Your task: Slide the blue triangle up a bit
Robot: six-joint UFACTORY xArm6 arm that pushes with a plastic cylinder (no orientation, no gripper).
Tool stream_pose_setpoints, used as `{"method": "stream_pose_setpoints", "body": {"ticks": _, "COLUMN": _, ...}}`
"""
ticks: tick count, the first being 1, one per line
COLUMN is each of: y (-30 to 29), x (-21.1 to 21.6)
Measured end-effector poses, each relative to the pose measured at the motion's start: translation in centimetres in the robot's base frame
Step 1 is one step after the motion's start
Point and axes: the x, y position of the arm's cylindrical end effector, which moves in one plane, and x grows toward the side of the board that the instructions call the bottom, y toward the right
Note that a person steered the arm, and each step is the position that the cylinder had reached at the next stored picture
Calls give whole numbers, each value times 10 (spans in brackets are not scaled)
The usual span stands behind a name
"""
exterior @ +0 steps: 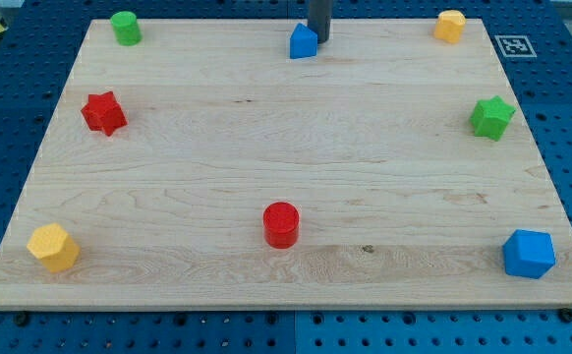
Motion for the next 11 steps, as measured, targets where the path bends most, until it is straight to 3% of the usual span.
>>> {"method": "stream_pose_setpoints", "body": {"ticks": 2, "y": -15, "x": -1}}
{"method": "stream_pose_setpoints", "body": {"ticks": 3, "y": 35, "x": -2}}
{"method": "stream_pose_setpoints", "body": {"ticks": 4, "y": 49, "x": 6}}
{"method": "stream_pose_setpoints", "body": {"ticks": 5, "y": 42, "x": 28}}
{"method": "stream_pose_setpoints", "body": {"ticks": 7, "y": -35, "x": 56}}
{"method": "stream_pose_setpoints", "body": {"ticks": 11, "y": -39, "x": 43}}
